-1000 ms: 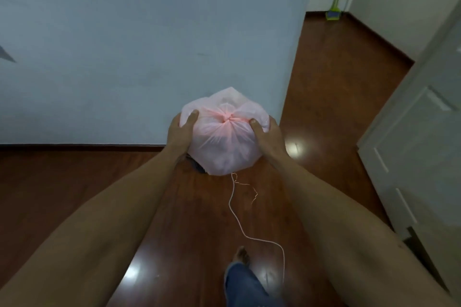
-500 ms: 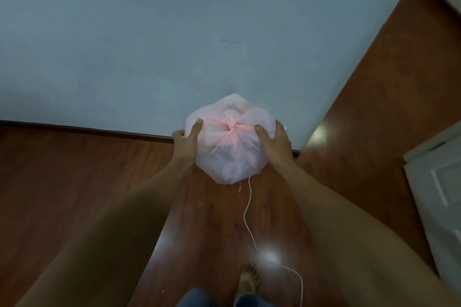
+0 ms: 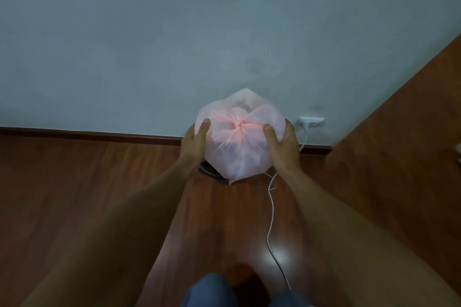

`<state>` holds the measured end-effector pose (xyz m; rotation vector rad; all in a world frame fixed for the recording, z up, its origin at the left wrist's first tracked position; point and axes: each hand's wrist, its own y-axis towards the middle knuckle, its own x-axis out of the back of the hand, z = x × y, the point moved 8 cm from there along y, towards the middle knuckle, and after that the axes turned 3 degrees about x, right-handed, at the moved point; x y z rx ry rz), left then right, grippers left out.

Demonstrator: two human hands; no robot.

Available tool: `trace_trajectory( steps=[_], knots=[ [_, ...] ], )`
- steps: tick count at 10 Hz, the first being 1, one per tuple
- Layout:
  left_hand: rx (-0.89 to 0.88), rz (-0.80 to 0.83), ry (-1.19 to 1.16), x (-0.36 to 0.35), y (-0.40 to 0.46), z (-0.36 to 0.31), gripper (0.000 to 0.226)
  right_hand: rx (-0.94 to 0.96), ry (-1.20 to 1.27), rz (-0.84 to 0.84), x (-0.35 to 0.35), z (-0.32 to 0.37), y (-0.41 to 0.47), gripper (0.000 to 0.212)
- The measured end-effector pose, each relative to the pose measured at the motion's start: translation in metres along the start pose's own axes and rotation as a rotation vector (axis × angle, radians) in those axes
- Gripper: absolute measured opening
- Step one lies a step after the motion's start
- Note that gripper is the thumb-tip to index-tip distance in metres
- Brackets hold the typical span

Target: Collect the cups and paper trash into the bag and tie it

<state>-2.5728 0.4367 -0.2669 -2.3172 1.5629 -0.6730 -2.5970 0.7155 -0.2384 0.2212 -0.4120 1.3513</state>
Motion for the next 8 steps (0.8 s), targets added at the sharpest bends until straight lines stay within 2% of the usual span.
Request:
trace_trajectory(
  steps=[1, 2, 4, 5, 6, 7, 8],
  knots=[
    [-0.018, -0.001, -0.049, -0.012, 0.053, 0.052, 0.078, -0.01, -0.037, -0.012, -0.047, -0.055, 0.023, 0.088],
    [0.019, -0.012, -0.101, -0.019, 0.09, 0.095, 0.071, -0.007, -0.06, 0.008, -0.088, -0.092, 0.037, 0.089],
    [0.07, 0.057, -0.03, -0.039, 0.151, 0.166, 0.081, 0.039, -0.105, 0.092, -0.139, -0.13, 0.048, 0.077],
    [0.068, 0.098, 0.054, -0.043, 0.142, 0.167, 0.088, 0.065, -0.137, 0.164, -0.153, -0.134, 0.042, 0.067],
    [0.102, 0.132, 0.16, -0.041, 0.127, 0.161, 0.078, 0.063, -0.147, 0.198, -0.15, -0.123, 0.028, 0.047],
    [0.078, 0.128, 0.256, -0.026, 0.105, 0.14, 0.064, -0.001, -0.207, 0.217, -0.134, -0.11, 0.007, 0.044],
    [0.005, 0.111, 0.333, -0.009, 0.069, 0.094, 0.059, -0.045, -0.246, 0.249, -0.11, -0.079, -0.014, 0.041]
  ],
)
